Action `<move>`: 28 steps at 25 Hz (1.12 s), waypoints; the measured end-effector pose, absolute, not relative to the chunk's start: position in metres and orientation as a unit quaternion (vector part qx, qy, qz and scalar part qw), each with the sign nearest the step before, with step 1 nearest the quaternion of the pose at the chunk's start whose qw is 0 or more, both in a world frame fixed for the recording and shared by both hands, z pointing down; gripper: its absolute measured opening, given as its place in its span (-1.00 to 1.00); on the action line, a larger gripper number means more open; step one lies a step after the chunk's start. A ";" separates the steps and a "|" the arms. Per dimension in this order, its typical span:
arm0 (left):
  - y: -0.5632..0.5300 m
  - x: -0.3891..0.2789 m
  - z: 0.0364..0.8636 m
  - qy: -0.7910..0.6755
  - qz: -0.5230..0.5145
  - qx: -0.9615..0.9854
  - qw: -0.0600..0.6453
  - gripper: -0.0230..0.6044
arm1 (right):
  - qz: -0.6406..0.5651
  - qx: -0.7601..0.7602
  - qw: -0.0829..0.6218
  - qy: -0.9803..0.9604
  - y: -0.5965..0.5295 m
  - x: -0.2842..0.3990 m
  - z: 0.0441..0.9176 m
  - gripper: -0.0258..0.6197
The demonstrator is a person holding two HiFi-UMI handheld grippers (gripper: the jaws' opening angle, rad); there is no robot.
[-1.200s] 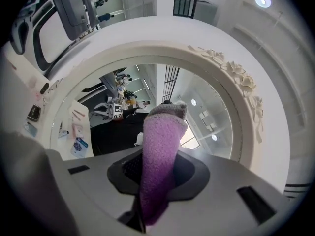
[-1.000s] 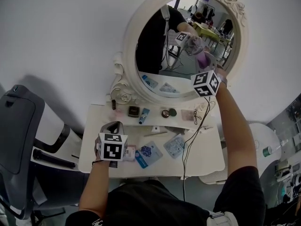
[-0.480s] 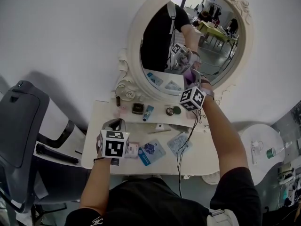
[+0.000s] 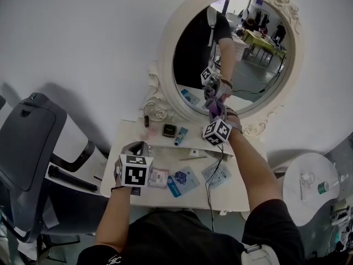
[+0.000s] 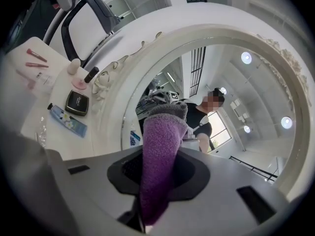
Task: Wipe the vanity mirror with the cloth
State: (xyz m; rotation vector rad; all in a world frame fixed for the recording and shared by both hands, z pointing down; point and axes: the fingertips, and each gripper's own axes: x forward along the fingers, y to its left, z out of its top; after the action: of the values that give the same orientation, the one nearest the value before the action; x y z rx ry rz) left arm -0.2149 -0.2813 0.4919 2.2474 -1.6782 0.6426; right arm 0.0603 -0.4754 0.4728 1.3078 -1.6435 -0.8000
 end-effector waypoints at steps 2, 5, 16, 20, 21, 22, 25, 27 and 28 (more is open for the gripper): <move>-0.281 -0.217 0.489 -0.583 0.218 0.772 0.131 -0.93 | -0.308 0.513 0.443 -0.668 -0.476 0.057 0.486 -0.65; -0.279 -0.218 0.486 -0.585 0.222 0.770 0.128 -0.93 | -0.219 0.484 0.487 -0.694 -0.475 0.062 0.524 -0.65; -0.265 -0.231 0.495 -0.591 0.232 0.761 0.136 -0.93 | -0.136 0.534 0.444 -0.707 -0.466 0.082 0.549 -0.64; -0.264 -0.225 0.502 -0.579 0.236 0.768 0.139 -0.92 | -0.127 0.540 0.421 -0.718 -0.451 0.080 0.546 -0.64; -0.265 -0.222 0.504 -0.575 0.237 0.771 0.140 -0.93 | -0.121 0.544 0.410 -0.722 -0.447 0.080 0.543 -0.64; -0.267 -0.219 0.507 -0.570 0.238 0.774 0.140 -0.93 | -0.114 0.549 0.396 -0.727 -0.443 0.080 0.539 -0.63; -0.274 -0.206 0.512 -0.557 0.236 0.783 0.143 -0.93 | -0.076 0.557 0.350 -0.749 -0.426 0.079 0.531 -0.63; -0.277 -0.195 0.515 -0.548 0.234 0.790 0.146 -0.92 | -0.037 0.561 0.314 -0.765 -0.408 0.078 0.532 -0.63; -0.278 -0.189 0.516 -0.542 0.234 0.794 0.146 -0.93 | -0.018 0.569 0.292 -0.769 -0.397 0.079 0.533 -0.63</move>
State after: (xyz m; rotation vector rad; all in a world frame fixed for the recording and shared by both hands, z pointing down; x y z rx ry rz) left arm -0.1892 -0.2776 0.5159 2.2844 -1.5611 0.6732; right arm 0.0795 -0.3972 0.5327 1.5156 -2.0495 -0.0487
